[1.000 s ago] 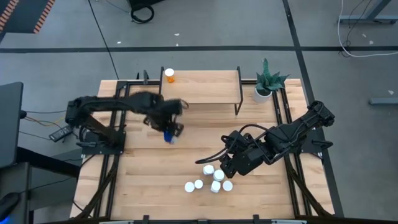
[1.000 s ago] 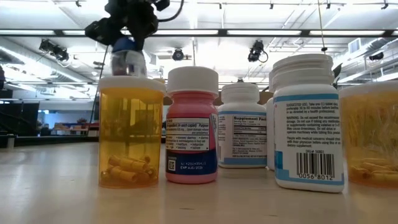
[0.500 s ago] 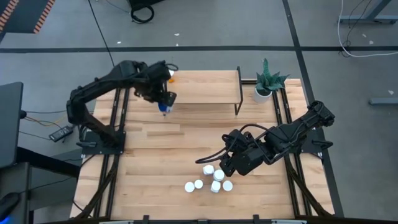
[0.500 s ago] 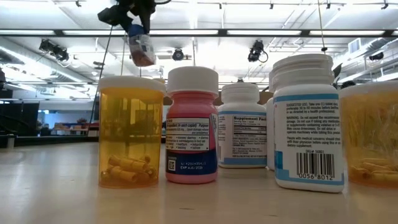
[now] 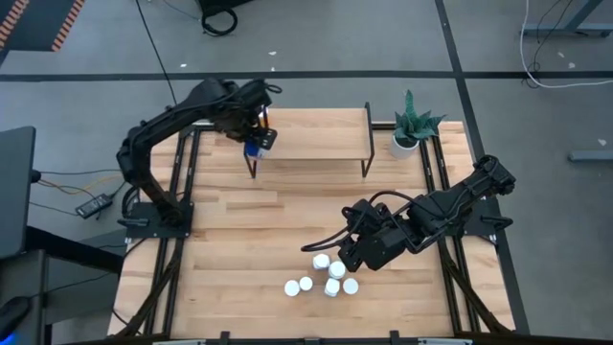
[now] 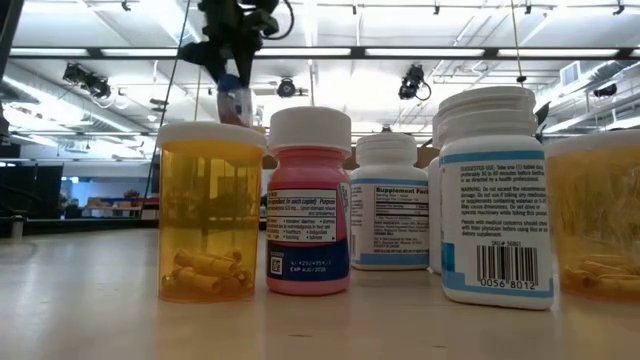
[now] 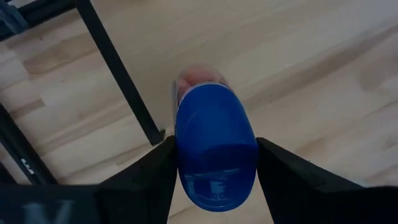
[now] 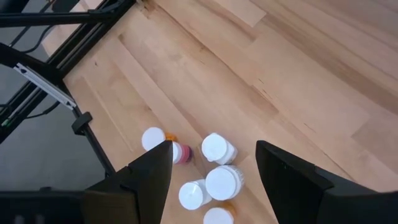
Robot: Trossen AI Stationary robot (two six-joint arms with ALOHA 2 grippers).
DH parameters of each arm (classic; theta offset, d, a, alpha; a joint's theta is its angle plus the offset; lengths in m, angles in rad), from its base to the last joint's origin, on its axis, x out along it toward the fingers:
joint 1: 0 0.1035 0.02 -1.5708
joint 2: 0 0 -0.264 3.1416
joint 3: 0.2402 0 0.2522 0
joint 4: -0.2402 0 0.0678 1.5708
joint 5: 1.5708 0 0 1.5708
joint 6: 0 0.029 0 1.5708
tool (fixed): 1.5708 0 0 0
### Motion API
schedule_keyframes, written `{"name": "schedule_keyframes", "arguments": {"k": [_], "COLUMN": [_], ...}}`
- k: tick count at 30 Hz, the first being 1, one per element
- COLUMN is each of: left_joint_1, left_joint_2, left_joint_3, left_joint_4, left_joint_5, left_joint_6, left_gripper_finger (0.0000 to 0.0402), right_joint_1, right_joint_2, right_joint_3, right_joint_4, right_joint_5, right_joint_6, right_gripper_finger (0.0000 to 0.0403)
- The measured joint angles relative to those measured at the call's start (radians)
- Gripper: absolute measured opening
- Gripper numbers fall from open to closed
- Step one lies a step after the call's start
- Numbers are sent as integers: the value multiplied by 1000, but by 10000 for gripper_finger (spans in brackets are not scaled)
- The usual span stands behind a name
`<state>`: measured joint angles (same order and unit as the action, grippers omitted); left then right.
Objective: Pick and place medicine bottles onto shelf by color
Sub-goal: Put the blue bottle on the shelf
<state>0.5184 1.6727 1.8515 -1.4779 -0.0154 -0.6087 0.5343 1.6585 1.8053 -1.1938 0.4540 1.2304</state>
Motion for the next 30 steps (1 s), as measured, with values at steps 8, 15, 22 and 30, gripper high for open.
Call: {"name": "schedule_keyframes", "arguments": {"k": [8,15,22,30], "left_joint_1": [36,67,75,72], "left_joint_2": [31,31,31,31], "left_joint_3": [0,0,0,0], "left_joint_4": [31,73,59,58], "left_joint_5": [0,-7,-7,-6], "left_joint_6": [45,69,83,83], "left_gripper_finger": [211,207,208,216], "right_joint_1": [0,0,0,0], "right_joint_2": [0,0,0,0], "right_joint_3": [0,0,0,0], "right_joint_4": [0,0,0,0], "right_joint_5": [0,6,9,9], "right_joint_6": [0,14,15,15], "right_gripper_finger": [239,239,239,239]}}
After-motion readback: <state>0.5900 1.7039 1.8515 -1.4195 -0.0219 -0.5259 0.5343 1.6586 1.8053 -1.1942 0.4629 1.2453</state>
